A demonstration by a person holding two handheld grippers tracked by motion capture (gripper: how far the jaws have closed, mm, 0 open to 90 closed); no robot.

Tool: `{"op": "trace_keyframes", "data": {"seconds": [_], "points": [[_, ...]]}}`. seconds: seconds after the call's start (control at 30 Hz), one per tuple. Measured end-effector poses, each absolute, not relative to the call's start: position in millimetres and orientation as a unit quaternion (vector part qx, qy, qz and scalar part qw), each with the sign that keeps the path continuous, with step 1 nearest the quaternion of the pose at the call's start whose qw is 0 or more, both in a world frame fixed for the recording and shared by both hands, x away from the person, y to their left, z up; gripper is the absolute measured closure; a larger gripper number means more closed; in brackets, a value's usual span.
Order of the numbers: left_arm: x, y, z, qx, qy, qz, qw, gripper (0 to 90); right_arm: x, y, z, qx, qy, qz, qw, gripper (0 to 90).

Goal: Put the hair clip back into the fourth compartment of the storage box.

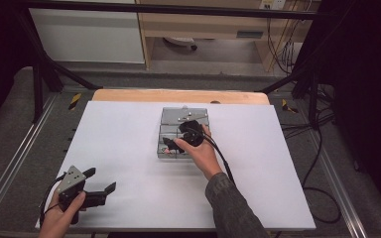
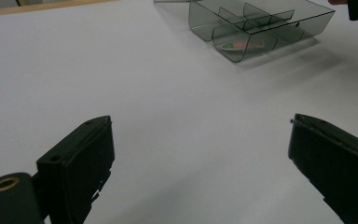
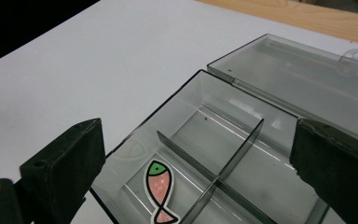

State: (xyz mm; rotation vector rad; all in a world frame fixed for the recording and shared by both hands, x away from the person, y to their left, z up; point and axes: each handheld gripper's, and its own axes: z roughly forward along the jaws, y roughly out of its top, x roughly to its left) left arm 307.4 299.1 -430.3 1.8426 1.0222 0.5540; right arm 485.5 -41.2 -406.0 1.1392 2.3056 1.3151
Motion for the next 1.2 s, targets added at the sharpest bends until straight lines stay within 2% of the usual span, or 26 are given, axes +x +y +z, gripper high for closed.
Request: {"op": "trace_keyframes", "data": {"seconds": [0.43,0.63,1.2], "points": [[306.7,301.0,-430.6,0.745,0.421,0.228,0.464,6.9,478.5,-54.8,-384.0,0.370,0.781,0.478,0.159,7.8],[307.0,301.3,-431.2,0.745,0.423,0.228,0.463,6.7,477.8,-64.4,-374.5,0.360,0.767,0.491,0.203,8.1],[307.0,300.7,-431.5,0.747,0.421,0.226,0.462,6.5,474.0,-107.8,-359.6,0.378,0.752,0.506,0.189,4.8]]}}
